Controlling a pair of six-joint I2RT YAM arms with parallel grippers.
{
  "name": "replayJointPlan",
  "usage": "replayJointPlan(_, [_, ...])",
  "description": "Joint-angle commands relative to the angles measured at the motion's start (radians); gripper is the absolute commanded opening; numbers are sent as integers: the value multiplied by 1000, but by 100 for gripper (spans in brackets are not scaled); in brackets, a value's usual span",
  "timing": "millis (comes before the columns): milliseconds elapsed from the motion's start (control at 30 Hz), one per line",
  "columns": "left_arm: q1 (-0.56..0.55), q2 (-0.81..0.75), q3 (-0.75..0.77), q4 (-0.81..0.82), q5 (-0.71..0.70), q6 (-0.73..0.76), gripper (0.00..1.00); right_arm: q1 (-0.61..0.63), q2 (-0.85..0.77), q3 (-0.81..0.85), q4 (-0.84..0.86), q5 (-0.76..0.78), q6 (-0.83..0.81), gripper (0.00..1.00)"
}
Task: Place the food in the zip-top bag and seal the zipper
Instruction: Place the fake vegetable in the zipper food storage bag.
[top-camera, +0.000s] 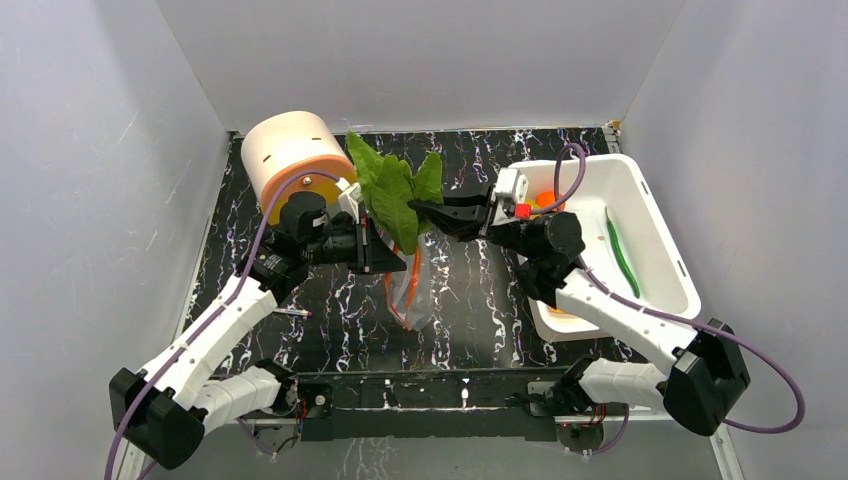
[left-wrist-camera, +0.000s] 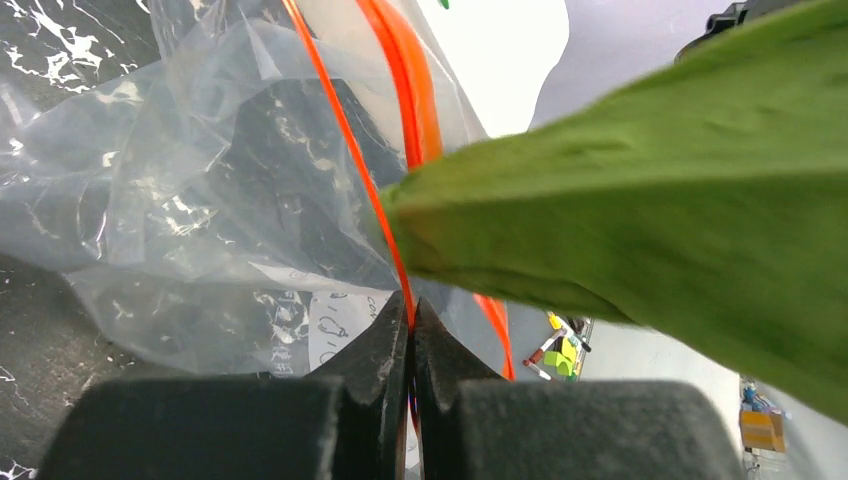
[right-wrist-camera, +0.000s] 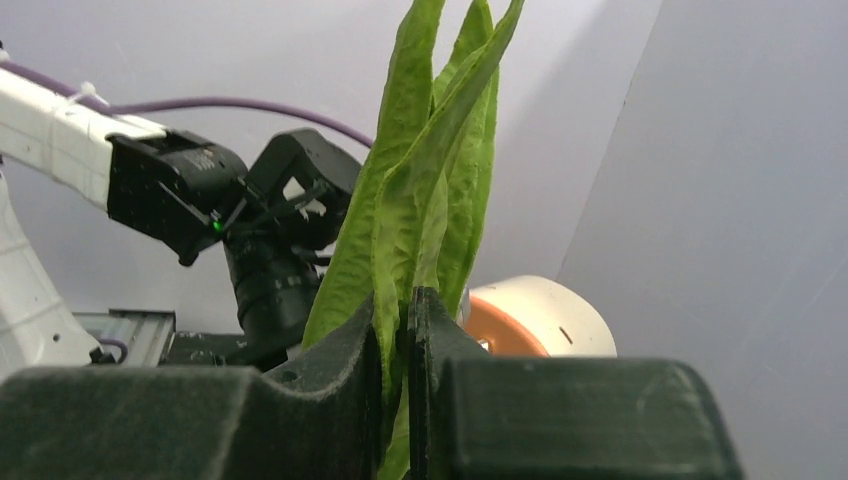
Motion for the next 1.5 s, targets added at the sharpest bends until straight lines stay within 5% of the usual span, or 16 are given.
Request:
replayJointPlan(0, [-1, -32, -9, 26, 40, -7, 0, 4, -74, -33, -72, 20, -138, 0])
replayJointPlan(167, [-1, -41, -33, 74, 44, -25, 0, 3, -154, -105, -201, -158, -304, 0])
replayJointPlan(433, [0, -73, -84, 176, 118, -13, 0, 4, -203, -232, -143, -260, -312, 0])
replayJointPlan(700, [0, -48, -97, 183, 136, 8, 0, 4, -190, -196, -437, -210, -376, 40])
replayJointPlan(833, [-1, -36, -103, 213, 139, -11, 0, 4, -177, -146, -638, -218, -469, 46])
replayJointPlan(1033, [0, -36, -92, 201, 137, 17, 0, 13, -152, -73, -820, -287, -524, 26])
replayJointPlan(1167, [0, -44, -79, 158, 135, 58, 0, 25, -179, -65, -891, -251, -647, 0])
replayJointPlan(1467, [-1, 18, -7, -15, 244, 206, 0, 35, -372, -188, -591, -220, -717, 0])
